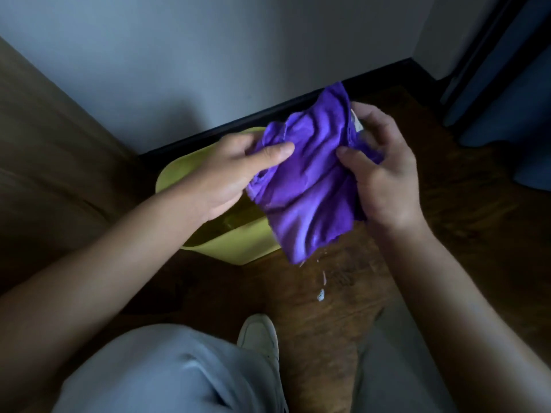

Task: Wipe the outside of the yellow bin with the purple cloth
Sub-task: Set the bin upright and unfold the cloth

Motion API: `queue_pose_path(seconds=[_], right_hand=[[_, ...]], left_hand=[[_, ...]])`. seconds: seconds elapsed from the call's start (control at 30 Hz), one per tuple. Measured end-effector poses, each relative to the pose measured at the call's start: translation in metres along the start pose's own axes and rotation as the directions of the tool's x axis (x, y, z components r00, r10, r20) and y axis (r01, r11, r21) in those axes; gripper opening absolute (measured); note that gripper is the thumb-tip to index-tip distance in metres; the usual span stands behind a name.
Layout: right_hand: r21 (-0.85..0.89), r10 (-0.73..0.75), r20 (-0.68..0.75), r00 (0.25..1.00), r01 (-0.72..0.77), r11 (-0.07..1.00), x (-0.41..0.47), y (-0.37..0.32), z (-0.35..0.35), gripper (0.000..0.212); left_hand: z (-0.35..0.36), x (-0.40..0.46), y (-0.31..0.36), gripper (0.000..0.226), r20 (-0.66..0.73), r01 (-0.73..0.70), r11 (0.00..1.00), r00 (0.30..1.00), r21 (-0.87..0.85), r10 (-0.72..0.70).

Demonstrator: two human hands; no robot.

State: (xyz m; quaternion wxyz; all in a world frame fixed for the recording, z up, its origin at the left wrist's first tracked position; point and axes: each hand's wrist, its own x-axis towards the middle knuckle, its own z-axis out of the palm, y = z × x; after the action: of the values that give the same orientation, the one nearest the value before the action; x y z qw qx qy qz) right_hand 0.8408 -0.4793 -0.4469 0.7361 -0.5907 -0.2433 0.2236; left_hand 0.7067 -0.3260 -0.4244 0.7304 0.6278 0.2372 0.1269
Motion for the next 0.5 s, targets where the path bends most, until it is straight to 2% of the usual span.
queue_pose_path(seconds=[0.1,0.2,0.27,0.37,0.43,0.5], right_hand=[[-0.209,-0.008,0.067,0.998,0.022,0.978,0.012,0.007,-0.012,0.059],[-0.332,0.070,0.224,0.972,0.008,0.943,0.019,0.006,-0.022,0.082],[-0.409,0.071,0.341,0.937,0.080,0.909,0.019,-0.003,-0.024,0.090],[-0.432,0.132,0.492,0.860,0.110,0.895,0.023,-0.021,-0.018,0.088],[-0.546,0.190,0.504,0.842,0.140,0.826,0.029,-0.034,-0.007,0.080],[-0.624,0.154,0.473,0.868,0.207,0.753,0.032,-0.045,0.001,0.064]], left_hand=[[0.000,0.008,0.008,0.029,-0.016,-0.122,0.951,0.991,0.285,0.133],[0.002,0.013,0.010,0.030,0.094,-0.211,0.808,0.977,0.550,0.191],[0.000,0.016,0.012,0.024,0.163,-0.231,0.765,0.973,0.601,0.165],[-0.004,0.021,0.030,0.011,0.236,-0.205,0.760,0.969,0.617,0.070],[-0.004,0.025,0.047,0.011,0.258,-0.185,0.765,0.966,0.617,0.025],[-0.003,0.027,0.060,0.025,0.264,-0.186,0.766,0.964,0.616,0.022]])
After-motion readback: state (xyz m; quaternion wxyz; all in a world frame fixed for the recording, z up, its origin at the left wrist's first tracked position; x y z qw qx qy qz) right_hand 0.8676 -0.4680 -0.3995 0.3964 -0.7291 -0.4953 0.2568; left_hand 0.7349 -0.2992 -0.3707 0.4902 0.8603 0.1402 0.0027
